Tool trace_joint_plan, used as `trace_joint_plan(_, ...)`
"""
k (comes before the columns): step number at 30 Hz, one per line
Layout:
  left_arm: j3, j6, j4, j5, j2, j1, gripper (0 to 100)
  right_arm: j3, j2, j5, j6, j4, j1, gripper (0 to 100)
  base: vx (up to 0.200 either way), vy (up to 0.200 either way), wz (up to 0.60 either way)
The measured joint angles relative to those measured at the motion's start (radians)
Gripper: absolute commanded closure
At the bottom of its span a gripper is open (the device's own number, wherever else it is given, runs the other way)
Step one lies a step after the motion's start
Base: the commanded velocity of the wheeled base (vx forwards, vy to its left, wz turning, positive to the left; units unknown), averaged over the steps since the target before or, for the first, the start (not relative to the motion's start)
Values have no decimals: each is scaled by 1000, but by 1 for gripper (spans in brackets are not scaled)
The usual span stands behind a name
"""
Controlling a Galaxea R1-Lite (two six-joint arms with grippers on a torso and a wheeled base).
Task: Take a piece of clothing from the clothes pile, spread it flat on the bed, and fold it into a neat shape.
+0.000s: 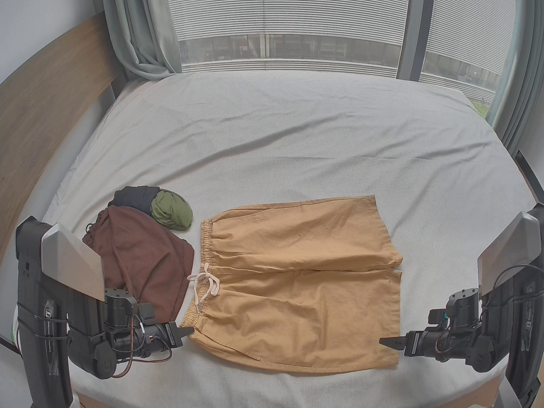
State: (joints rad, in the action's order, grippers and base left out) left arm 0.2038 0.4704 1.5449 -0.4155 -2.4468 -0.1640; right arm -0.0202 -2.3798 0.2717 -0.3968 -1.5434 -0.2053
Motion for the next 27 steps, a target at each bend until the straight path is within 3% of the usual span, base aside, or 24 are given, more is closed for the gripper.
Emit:
trace_joint_plan(6, 0, -1, 0, 0, -1, 0, 100, 2, -39, -9, -14, 1, -30, 0, 0, 0, 0)
trace_joint_plan(13, 0, -2, 0, 0, -1, 0, 100, 3, -52, -32, -111, 4, -88, 0, 0, 0, 0)
trace_joint_plan(19, 0, -1, 0, 0, -1, 0, 100, 3, -54, -34, -121, 10, -111, 0, 0, 0, 0)
trace_joint_plan(20, 0, -1, 0, 0, -1, 0, 100, 3, -54, -34, -121, 10, -112, 100, 0, 0, 0)
trace_joint_plan(27, 0, -3, 0, 0, -1, 0, 100, 3, -56, -61, -121, 10, -113, 100, 0, 0, 0)
